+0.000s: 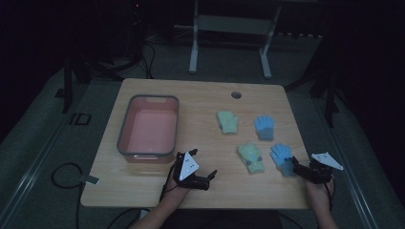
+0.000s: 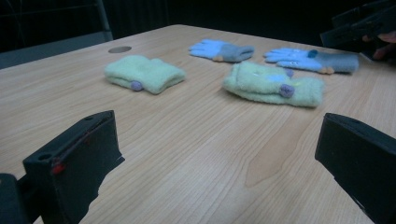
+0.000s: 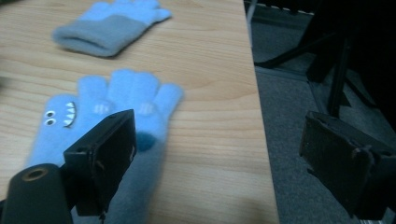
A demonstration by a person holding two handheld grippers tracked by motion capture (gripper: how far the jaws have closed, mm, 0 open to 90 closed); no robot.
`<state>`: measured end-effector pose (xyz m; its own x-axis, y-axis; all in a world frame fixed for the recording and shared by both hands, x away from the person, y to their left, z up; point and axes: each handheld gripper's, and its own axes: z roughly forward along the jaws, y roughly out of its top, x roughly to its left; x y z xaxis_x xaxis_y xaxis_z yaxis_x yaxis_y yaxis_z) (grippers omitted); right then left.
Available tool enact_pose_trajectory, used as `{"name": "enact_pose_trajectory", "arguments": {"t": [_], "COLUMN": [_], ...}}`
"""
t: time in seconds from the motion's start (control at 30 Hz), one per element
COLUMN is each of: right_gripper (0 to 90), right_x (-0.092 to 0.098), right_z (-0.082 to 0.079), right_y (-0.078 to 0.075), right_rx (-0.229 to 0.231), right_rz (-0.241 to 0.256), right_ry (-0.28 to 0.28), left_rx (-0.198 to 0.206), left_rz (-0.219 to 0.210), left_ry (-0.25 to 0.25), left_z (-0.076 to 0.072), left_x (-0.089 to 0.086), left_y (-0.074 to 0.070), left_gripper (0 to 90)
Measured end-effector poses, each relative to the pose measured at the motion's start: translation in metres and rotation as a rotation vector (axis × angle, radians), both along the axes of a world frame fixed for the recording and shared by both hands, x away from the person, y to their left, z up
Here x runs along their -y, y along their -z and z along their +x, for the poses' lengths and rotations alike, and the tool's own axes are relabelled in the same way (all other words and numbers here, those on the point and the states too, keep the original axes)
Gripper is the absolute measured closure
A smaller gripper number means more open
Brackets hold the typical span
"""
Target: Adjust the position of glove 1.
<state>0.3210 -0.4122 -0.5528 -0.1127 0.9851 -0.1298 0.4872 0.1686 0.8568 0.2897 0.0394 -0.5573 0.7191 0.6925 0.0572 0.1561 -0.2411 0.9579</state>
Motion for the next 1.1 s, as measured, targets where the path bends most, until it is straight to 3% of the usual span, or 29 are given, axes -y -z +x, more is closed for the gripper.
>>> {"name": "enact_pose_trajectory", "arguments": {"t": [0.13,0.2,0.4,0.63,0.73,0.8,0.93,1.1], "right_gripper": [12.6,21.3,21.0,27.7,27.8,28.0,28.0,24.7], "right_x": [0.001,0.001,0.0,-0.007,-0.009,-0.01,-0.013,-0.017], "right_z": [-0.001,-0.002,-0.003,-0.006,-0.006,-0.003,-0.001,0.003], "right_y": [0.0,0.001,-0.002,-0.017,-0.022,-0.028,-0.034,-0.043], "right_rx": [0.002,-0.038,-0.073,-0.069,-0.07,-0.089,-0.091,-0.1], "right_rz": [0.003,-0.005,0.043,0.054,0.052,0.083,0.055,0.061], "right_ry": [-0.002,-0.038,-0.06,-0.098,-0.112,-0.128,-0.126,-0.142], "left_rx": [-0.001,-0.006,-0.002,0.0,0.006,0.007,0.005,0.003], "left_rz": [-0.001,-0.005,0.003,0.006,0.008,0.008,0.006,0.005], "left_ry": [0.001,0.005,0.01,0.011,0.009,0.008,0.009,0.009], "left_z": [0.0,0.001,0.0,0.0,0.0,-0.001,-0.001,0.0], "left_x": [0.0,0.0,0.0,0.001,0.001,0.001,0.001,0.001], "left_y": [0.0,0.0,0.0,0.0,0.0,0.0,0.0,0.0], "left_gripper": [0.0,0.0,0.0,0.0,0.0,0.0,0.0,0.0]}}
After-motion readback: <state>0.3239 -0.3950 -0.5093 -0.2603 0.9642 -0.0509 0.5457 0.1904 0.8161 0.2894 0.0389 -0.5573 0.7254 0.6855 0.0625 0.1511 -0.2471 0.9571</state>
